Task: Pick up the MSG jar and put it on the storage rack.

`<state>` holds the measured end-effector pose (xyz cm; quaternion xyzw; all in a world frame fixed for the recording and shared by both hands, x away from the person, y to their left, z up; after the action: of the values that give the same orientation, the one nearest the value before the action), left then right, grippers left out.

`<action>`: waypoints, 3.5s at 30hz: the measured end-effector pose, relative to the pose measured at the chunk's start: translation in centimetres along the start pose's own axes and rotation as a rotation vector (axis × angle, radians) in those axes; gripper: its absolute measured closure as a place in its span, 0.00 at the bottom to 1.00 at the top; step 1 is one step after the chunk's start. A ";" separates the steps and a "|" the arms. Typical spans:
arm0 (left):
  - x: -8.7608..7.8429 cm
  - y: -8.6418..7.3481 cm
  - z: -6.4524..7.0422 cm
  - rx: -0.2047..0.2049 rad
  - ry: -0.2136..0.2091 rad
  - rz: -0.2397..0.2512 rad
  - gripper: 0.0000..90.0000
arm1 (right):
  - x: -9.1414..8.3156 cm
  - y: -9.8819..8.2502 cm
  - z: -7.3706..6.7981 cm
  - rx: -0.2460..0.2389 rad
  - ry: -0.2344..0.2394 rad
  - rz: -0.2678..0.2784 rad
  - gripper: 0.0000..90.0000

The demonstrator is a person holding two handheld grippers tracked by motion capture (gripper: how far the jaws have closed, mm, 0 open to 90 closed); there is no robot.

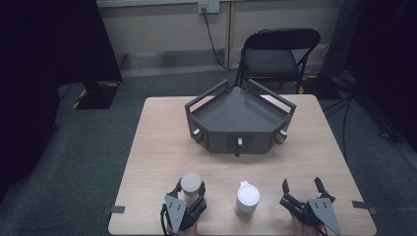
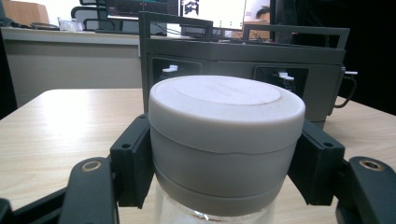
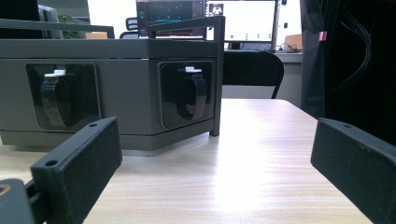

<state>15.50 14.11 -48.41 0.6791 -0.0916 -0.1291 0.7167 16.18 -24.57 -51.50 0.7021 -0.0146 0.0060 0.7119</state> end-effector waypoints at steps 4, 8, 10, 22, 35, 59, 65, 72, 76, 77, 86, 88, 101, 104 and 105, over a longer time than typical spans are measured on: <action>0.0 0.0 0.1 0.009 0.004 -0.002 0.37 | 0.0 0.0 0.0 0.000 -0.001 0.000 0.01; -0.1 0.1 0.0 0.013 -0.001 -0.003 0.38 | 0.0 0.0 0.0 0.000 -0.001 0.000 0.01; -0.1 0.1 0.0 0.014 -0.003 -0.003 0.38 | 0.0 0.0 0.0 0.001 -0.001 0.000 0.01; -0.6 0.3 -0.8 -0.019 -0.030 0.014 0.38 | 0.0 0.0 0.0 0.000 -0.002 0.000 0.01; -1.1 2.9 -1.4 0.007 -0.124 0.042 0.38 | 0.0 0.0 0.0 0.001 -0.004 0.000 0.01; 2.6 8.3 -2.4 0.064 -0.291 0.076 0.38 | 0.0 0.0 -0.1 0.001 -0.008 0.000 0.01; 4.4 9.5 -3.1 0.045 -0.311 0.074 0.38 | 0.0 0.0 -0.1 0.001 -0.008 0.000 0.01; 7.3 11.8 -3.4 0.002 -0.291 0.051 0.38 | 0.0 0.0 -0.1 0.001 -0.007 0.000 0.01; 9.1 13.2 -3.0 0.015 -0.267 0.037 0.38 | 0.0 0.0 -0.1 0.001 -0.007 0.000 0.01; 9.4 13.4 -2.9 0.017 -0.261 0.036 0.38 | 0.0 0.0 -0.1 0.001 -0.007 0.000 0.01; 11.9 14.7 -1.3 0.001 -0.192 0.035 0.37 | 0.0 0.0 0.0 0.000 -0.005 0.000 0.01; 12.6 15.1 -0.9 0.006 -0.187 0.030 0.38 | 0.0 0.0 -0.1 0.000 -0.005 0.000 0.01; 18.9 18.6 0.4 0.017 -0.111 -0.041 0.38 | 0.0 0.0 0.0 0.001 -0.002 0.000 0.01; 20.0 18.6 0.5 0.009 -0.103 -0.043 0.37 | 0.0 0.0 0.0 0.000 -0.002 0.000 0.01; 20.4 18.5 0.5 0.004 -0.102 -0.044 0.37 | 0.0 0.0 0.0 0.000 -0.002 0.000 0.01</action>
<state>35.85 8.10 -30.87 0.6748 -0.1135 -0.1790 0.7069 16.16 -24.57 -51.50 0.7022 -0.0154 0.0054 0.7118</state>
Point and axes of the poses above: each handheld gripper's, and its own axes: x roughly forward along the jaws, y roughly out of its top, z roughly to its right, the point moved 4 cm from there along x, roughly forward along the jaws, and after that the axes turned 2 degrees about -y, right-handed, at the moved point
